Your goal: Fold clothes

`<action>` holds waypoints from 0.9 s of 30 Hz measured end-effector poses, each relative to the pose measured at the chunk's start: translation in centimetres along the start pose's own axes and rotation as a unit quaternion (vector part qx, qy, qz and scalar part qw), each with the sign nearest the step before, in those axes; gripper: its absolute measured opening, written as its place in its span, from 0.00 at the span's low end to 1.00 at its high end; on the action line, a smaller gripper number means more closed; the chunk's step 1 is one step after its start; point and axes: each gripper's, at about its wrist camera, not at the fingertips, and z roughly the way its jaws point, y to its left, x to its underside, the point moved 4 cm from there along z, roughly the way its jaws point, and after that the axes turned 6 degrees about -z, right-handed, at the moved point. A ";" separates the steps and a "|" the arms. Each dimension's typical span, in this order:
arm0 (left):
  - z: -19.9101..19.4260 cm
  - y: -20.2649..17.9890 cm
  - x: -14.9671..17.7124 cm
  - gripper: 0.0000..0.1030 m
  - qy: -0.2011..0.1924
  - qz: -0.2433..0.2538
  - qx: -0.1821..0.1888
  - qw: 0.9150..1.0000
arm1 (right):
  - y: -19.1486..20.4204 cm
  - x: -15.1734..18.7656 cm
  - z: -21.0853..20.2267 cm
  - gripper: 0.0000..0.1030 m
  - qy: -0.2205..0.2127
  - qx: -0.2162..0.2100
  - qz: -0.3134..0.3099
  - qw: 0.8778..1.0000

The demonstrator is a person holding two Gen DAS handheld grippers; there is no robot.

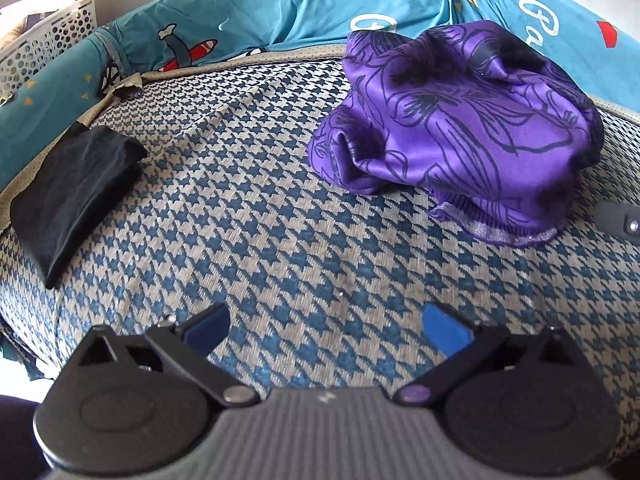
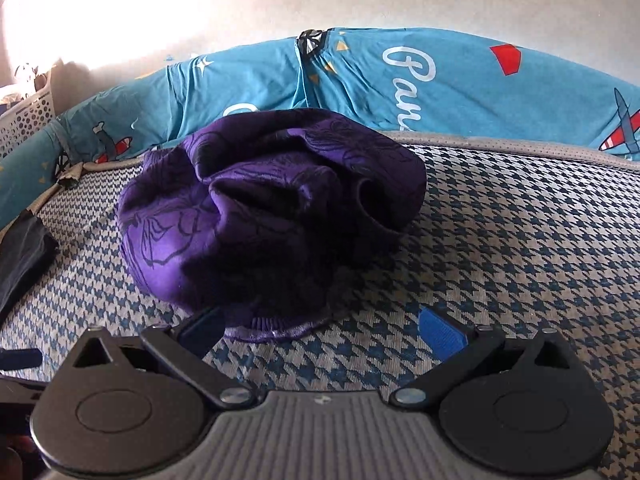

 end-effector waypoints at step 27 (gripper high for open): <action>-2.8 -2.0 1.5 1.00 0.003 0.001 -0.004 1.000 | -0.5 3.5 -1.6 1.00 0.070 0.032 -0.023 0.997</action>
